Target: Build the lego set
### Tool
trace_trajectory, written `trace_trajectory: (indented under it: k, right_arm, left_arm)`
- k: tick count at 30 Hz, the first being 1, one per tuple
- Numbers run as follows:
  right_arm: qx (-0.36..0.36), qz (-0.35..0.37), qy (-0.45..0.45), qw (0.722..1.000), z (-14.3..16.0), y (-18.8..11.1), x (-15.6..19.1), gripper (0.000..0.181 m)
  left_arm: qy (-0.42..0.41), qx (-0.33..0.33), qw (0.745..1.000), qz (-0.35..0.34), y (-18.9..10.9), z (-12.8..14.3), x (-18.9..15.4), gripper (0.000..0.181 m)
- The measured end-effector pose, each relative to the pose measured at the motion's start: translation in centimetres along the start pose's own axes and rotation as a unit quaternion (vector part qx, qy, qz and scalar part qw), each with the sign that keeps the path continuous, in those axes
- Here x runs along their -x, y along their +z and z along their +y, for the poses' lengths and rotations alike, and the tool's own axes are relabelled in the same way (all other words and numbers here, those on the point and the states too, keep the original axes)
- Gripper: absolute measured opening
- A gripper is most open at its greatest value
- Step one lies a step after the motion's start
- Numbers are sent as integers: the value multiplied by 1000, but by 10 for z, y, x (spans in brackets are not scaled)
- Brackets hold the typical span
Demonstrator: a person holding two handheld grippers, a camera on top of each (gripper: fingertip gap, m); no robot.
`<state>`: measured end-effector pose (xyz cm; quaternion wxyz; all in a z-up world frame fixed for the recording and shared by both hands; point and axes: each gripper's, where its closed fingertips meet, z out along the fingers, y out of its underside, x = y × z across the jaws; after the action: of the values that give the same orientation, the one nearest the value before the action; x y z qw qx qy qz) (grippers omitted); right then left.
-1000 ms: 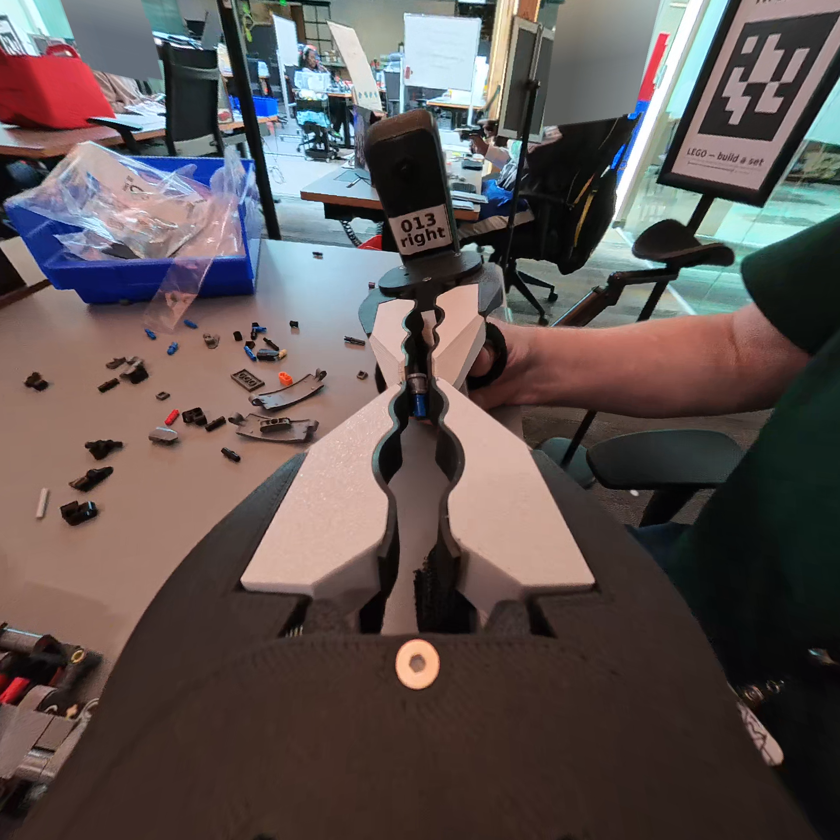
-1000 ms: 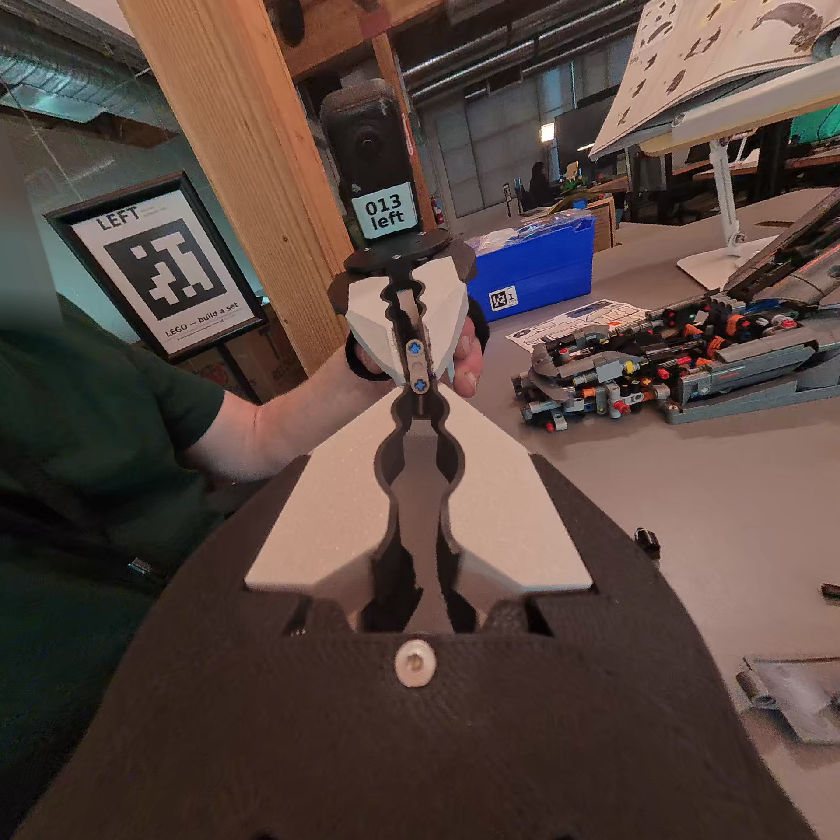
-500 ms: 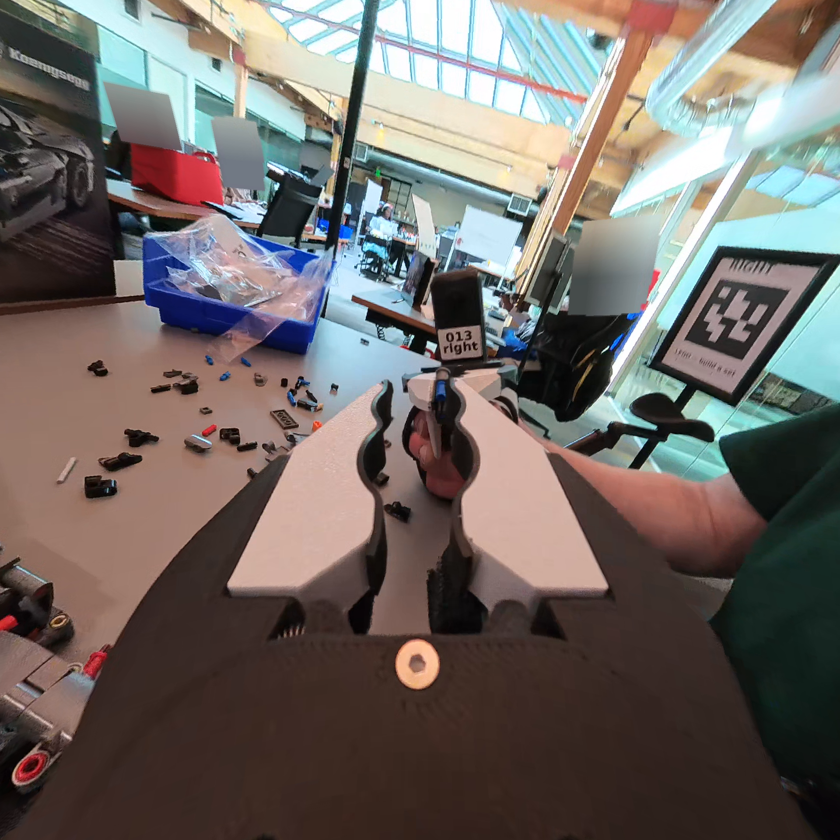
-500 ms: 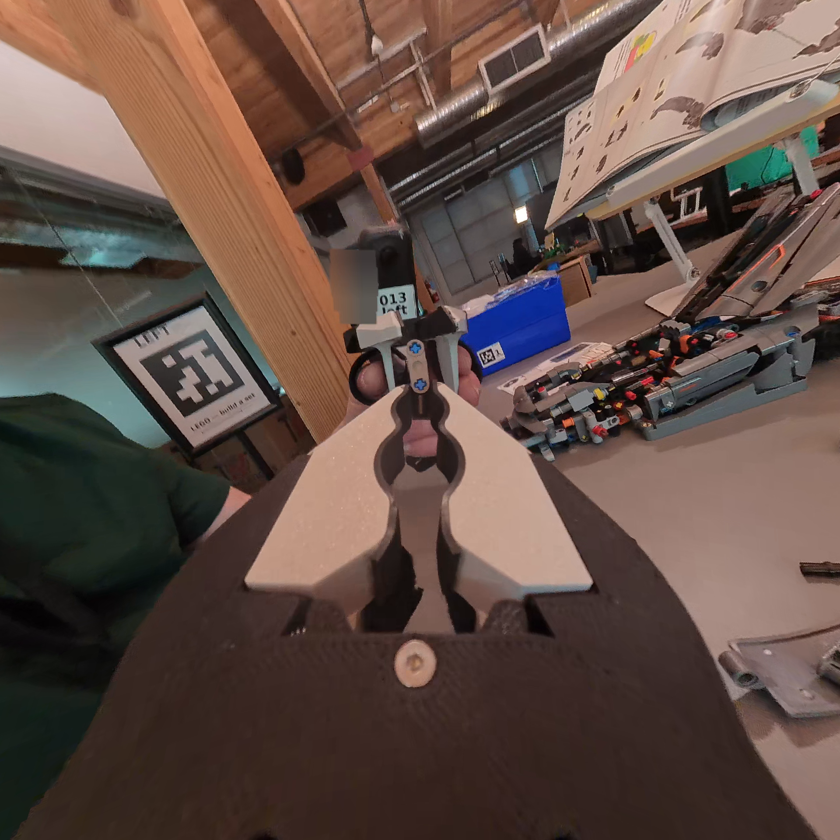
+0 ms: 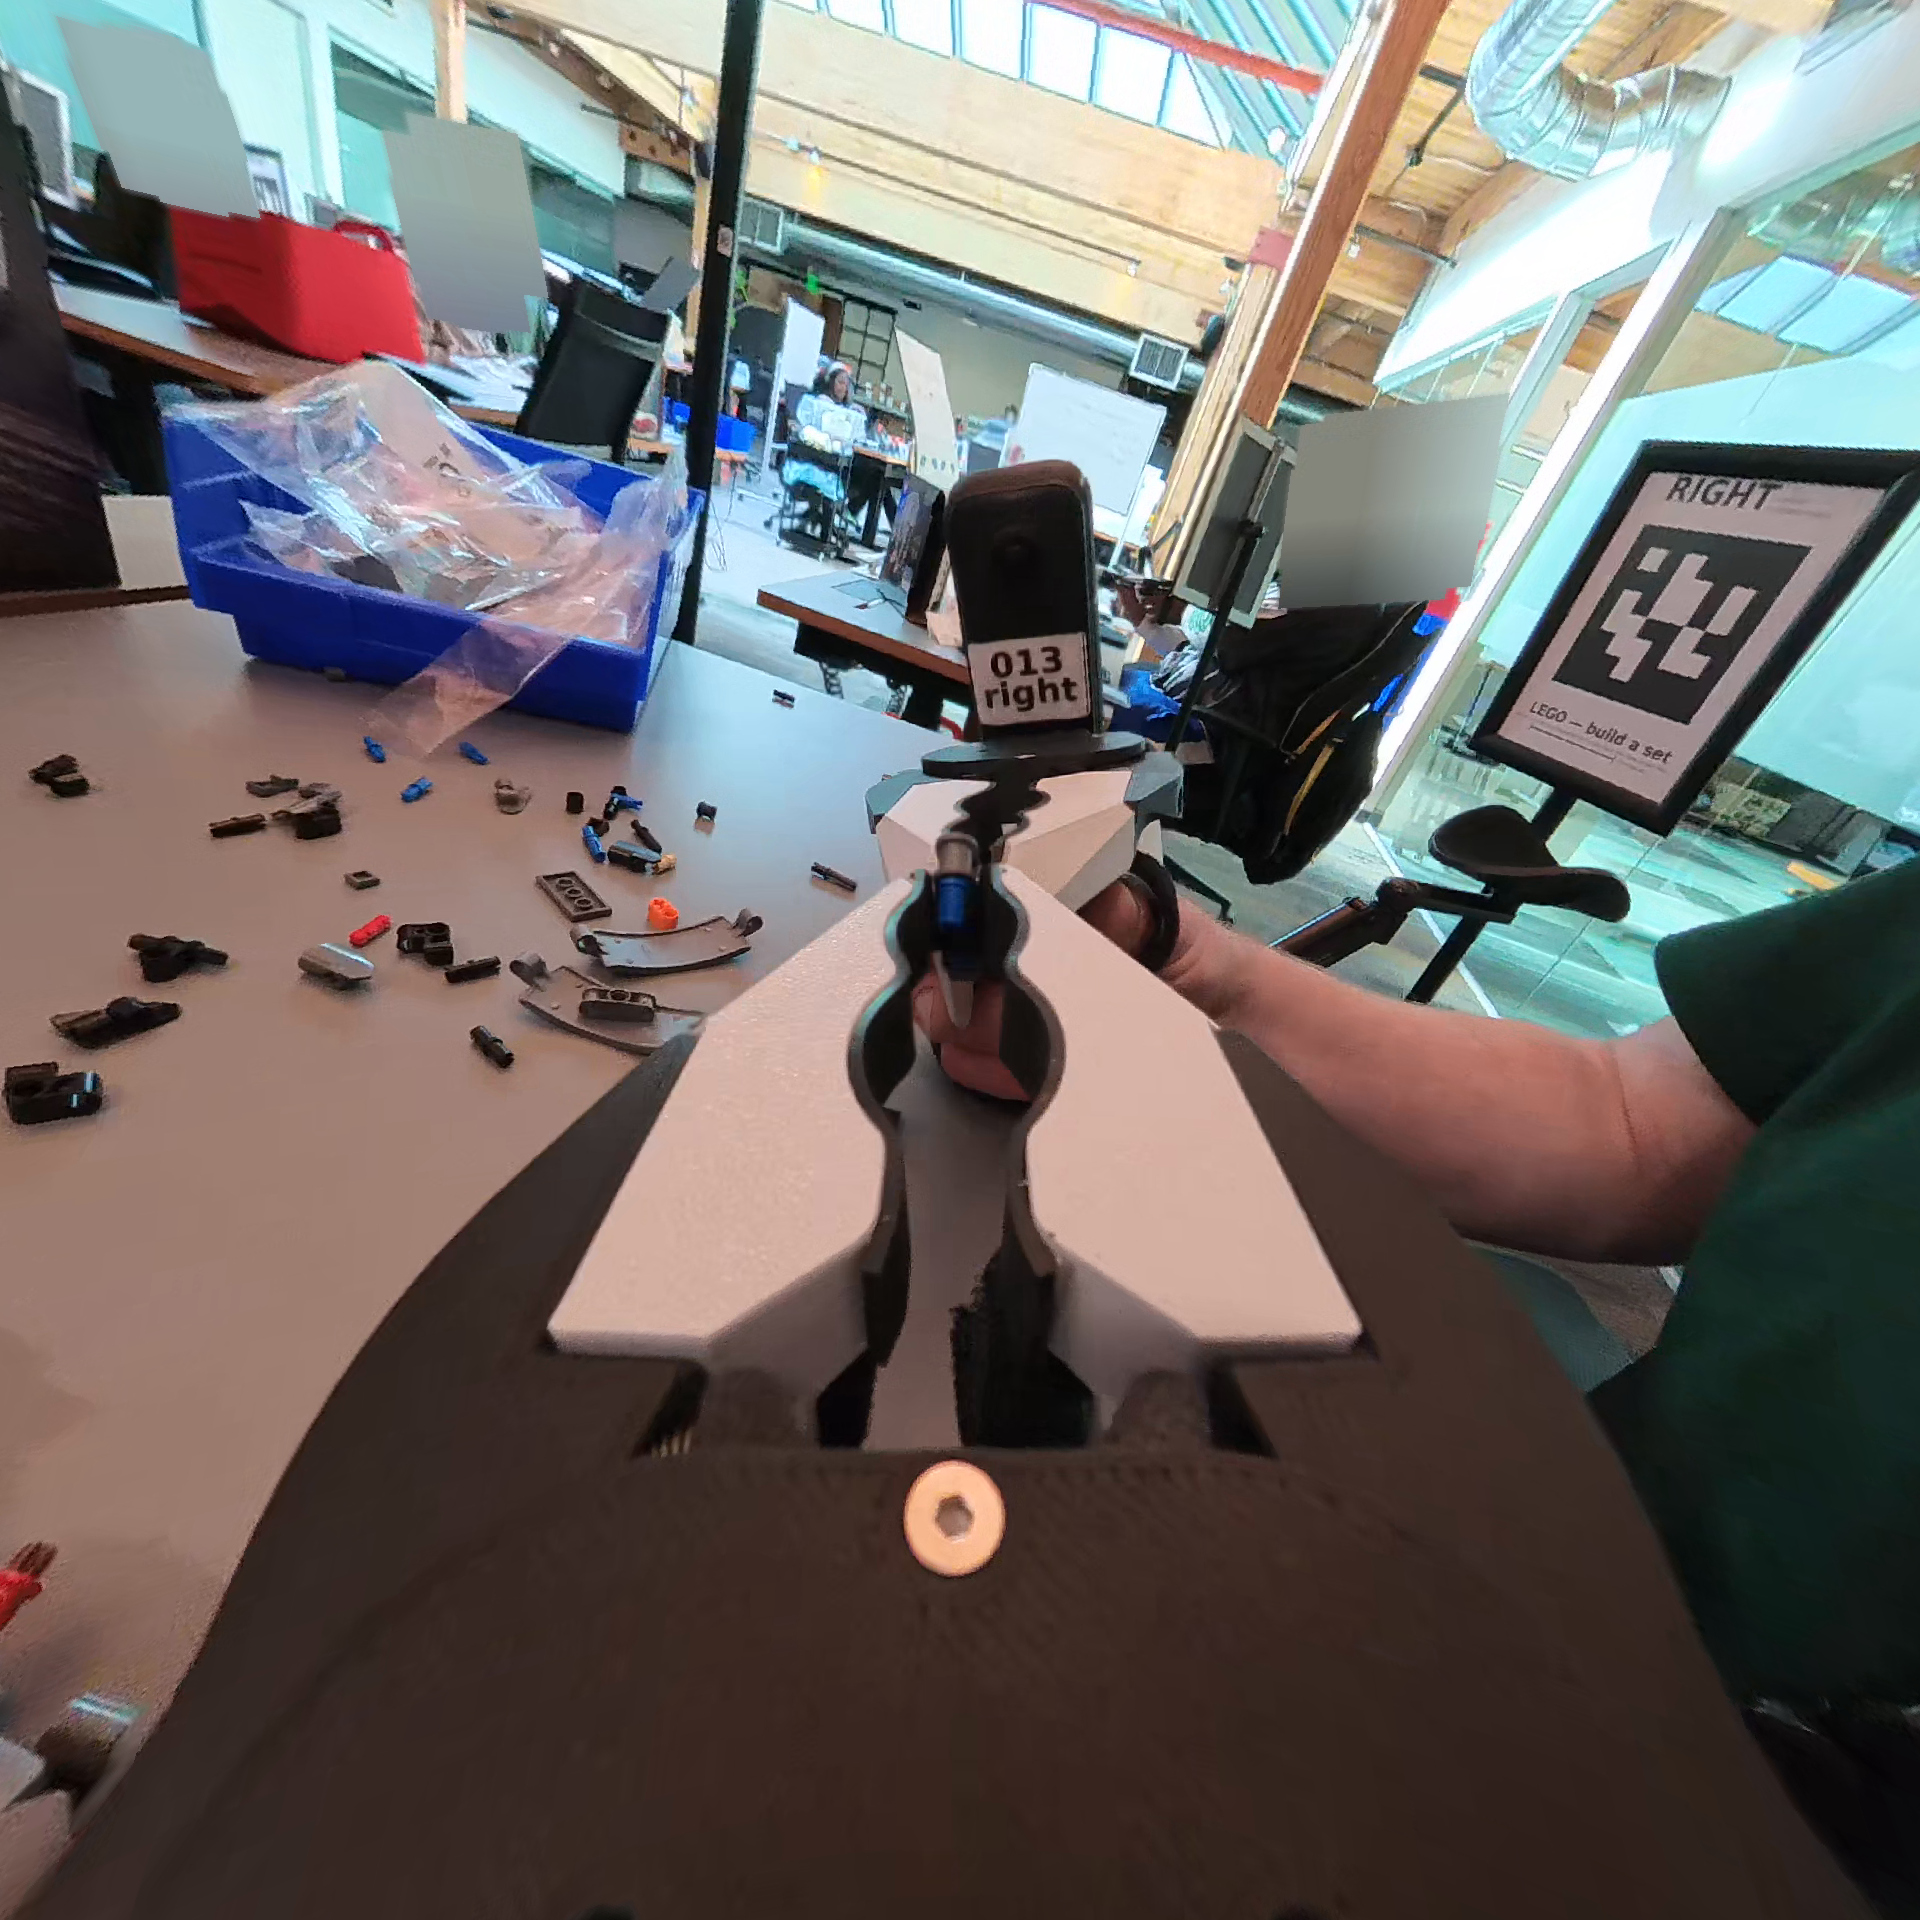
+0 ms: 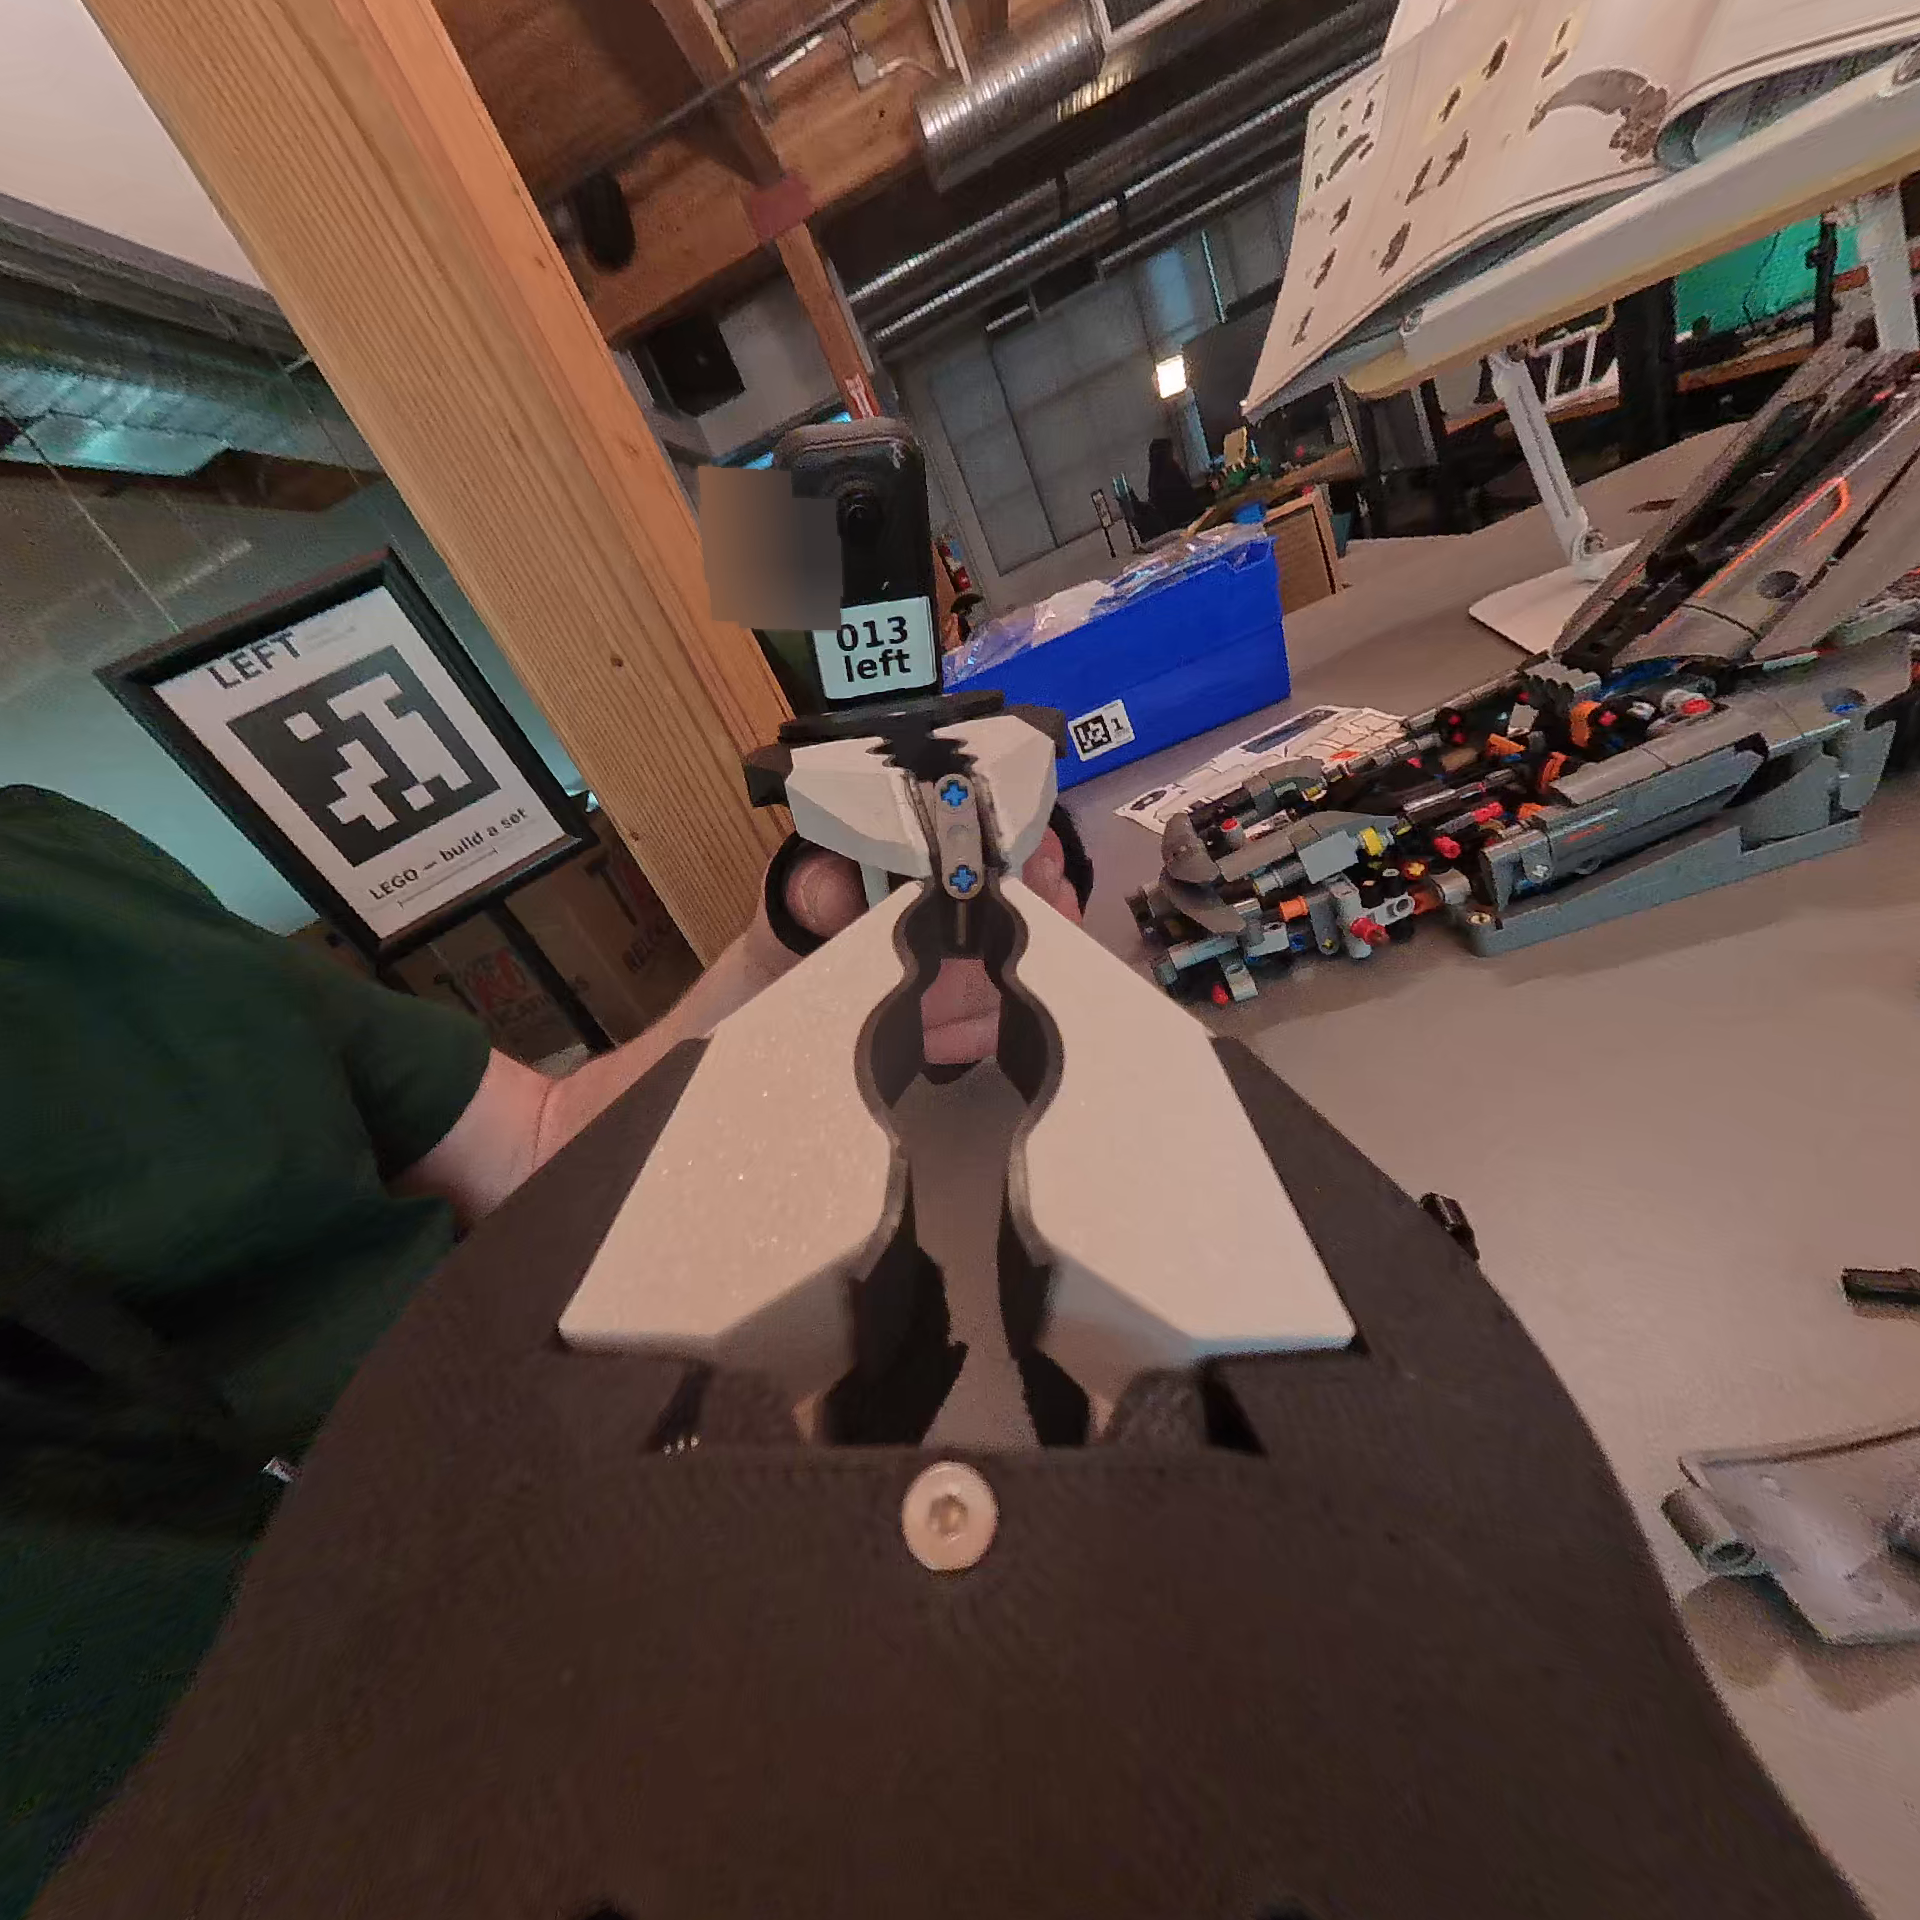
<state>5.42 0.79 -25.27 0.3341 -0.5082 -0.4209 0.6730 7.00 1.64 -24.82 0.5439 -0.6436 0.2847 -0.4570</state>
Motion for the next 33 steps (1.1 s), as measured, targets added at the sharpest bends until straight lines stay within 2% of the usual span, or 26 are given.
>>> trace_trajectory:
  k: [4, 7, 9, 12, 15, 18, 20, 25, 28, 33]
  right_arm:
    - [15, 22, -2, 1000, 3, 4, -5, 8]
    - [19, 36, -4, 999, 4, 5, -6, 22]
    - [19, 80, -43, 996, 3, 2, -9, 32]
    - [25, 136, -85, 987, 0, -8, -12, 33]
    - [69, 211, -178, 959, 0, -8, -14, 35]
    - [113, 285, -275, 911, -4, -1, -18, 37]
    - [139, 309, -330, 881, -4, 4, -17, 33]
    - [154, 347, -385, 841, -4, 11, -19, 14]
    - [145, 348, -391, 839, -7, 13, -16, 14]
    - [120, 328, -369, 861, -10, 17, -10, 15]
  left_arm:
    - [-1, -16, 1000, -22, -4, 2, 7, 5]
    - [-28, -31, 999, -29, -4, 2, 13, 5]
    - [-51, -52, 997, -33, -7, -2, 17, 5]
    - [-71, -68, 995, -31, -13, -8, 21, 5]
    - [-81, -69, 994, -35, -13, -9, 21, 5]
    - [-98, -75, 992, -34, -12, -10, 19, 5]
    - [-110, -85, 990, -36, -13, -12, 19, 5]
    - [-139, -88, 986, -17, -13, -11, 13, 5]
    - [-153, -97, 984, -5, -15, -15, 11, 5]
    - [-146, -110, 983, -7, -23, -18, 6, 13]
